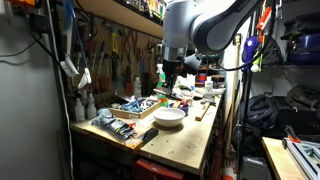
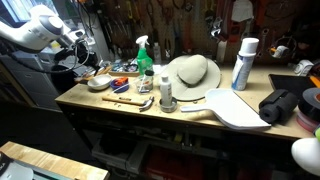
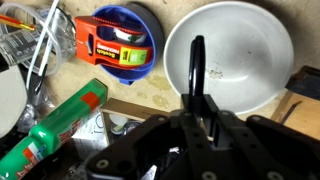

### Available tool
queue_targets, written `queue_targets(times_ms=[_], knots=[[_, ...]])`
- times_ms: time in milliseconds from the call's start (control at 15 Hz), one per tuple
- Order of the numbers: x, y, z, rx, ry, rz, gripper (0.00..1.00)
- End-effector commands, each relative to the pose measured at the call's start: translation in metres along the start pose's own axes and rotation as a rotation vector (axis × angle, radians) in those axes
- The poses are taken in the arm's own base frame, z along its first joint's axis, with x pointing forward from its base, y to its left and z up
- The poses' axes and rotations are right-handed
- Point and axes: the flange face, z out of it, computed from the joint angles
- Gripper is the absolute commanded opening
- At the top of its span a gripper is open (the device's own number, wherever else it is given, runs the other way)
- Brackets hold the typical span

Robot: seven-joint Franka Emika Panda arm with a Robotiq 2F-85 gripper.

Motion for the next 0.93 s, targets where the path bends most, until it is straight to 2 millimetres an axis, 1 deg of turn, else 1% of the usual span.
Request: queue_targets(times_ms=[0,200,267,333,467,533,667,733,867], knots=[[-0.004,-0.026,0.022,-0.055,-0.060,0.039,0.04],[-0.007,-0.046,0.034,-0.044,-0.073,0.060,0.04],[-0.007,-0.050,0.037,-0.048,-0.070,0.071,0.35],[-0.007,-0.053,0.039,-0.045,-0.062,0.081,0.40],[-0.007,-0.054,0.039,-0.046,-0.056,0.110,0.54],[-0.007,-0.052,0.032,-0.044,-0.043,0.133,0.62],[-0.013,-0.043,0.010,-0.031,-0.009,0.176,0.77],[-0.019,-0.038,-0.002,-0.012,0.001,0.181,0.85],[-0.041,-0.031,-0.027,0.099,0.050,0.091,1.00]])
